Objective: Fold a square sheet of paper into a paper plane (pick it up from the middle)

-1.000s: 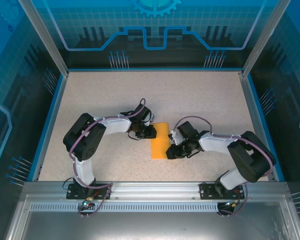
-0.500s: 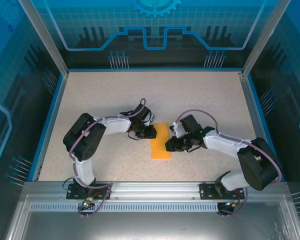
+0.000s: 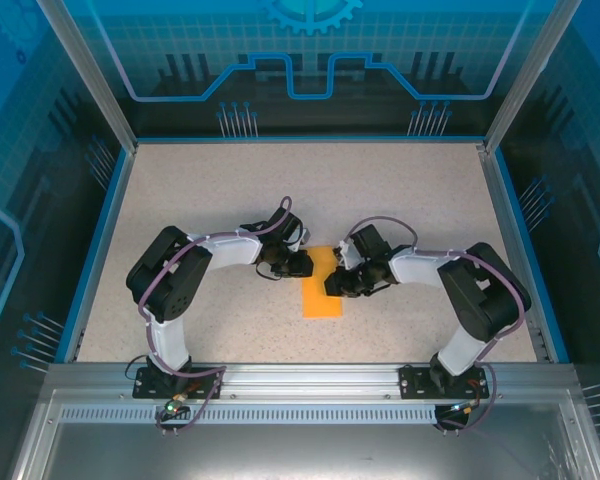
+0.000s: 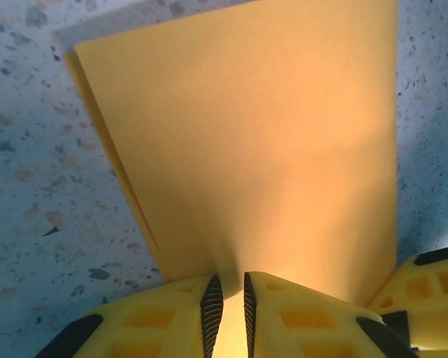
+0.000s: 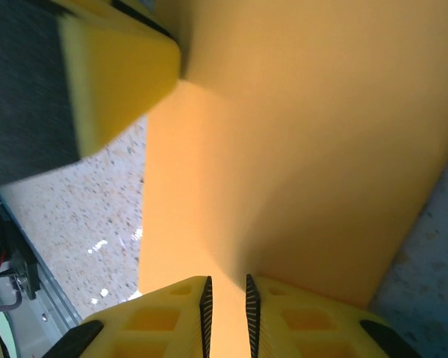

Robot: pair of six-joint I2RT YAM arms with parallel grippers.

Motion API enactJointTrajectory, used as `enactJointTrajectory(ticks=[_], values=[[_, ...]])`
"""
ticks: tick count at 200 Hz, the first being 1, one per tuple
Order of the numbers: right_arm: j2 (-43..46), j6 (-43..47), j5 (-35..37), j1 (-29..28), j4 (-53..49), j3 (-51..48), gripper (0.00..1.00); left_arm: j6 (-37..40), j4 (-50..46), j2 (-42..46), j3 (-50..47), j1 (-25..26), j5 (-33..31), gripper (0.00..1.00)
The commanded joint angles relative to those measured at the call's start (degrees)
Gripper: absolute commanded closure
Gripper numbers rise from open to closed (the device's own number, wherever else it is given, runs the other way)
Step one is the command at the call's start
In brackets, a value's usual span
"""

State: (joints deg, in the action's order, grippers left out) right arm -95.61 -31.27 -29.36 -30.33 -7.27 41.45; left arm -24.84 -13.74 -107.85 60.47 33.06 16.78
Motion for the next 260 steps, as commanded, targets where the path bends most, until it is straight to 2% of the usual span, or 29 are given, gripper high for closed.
enactJointTrajectory(ticks=[1,111,142,166,201,221,260], values=[[0.0,1.6,-0.6,0.0,0.0,-2.7,0.78,2.2,-3.9,-3.9,-1.1,-0.7,-4.8,0.78],[9.2,3.1,3.2,-7.3,-11.1,-10.4,0.77,3.2,-4.6,-4.4,-0.7,-1.7,-4.8,0.78],[12.9,2.8,2.2,-6.4,-12.3,-8.6,0.77,3.5,-4.5,-4.5,-0.5,-1.8,-4.4,0.78],[14.0,-0.5,0.7,-3.8,-6.4,-4.9,0.78,4.3,-4.8,-4.1,-0.3,-1.7,-4.1,0.78],[9.2,-2.4,4.1,-1.6,-1.3,1.0,0.78,5.3,-5.2,-2.7,-0.5,-1.7,-4.3,0.78],[4.1,-2.3,3.5,-0.4,1.0,2.5,0.78,5.6,-5.3,-2.4,-0.5,-1.8,-4.5,0.78],[-2.4,-0.1,5.4,1.5,1.4,5.9,0.78,6.4,-5.7,-1.8,-0.9,-1.7,-5.1,0.78]])
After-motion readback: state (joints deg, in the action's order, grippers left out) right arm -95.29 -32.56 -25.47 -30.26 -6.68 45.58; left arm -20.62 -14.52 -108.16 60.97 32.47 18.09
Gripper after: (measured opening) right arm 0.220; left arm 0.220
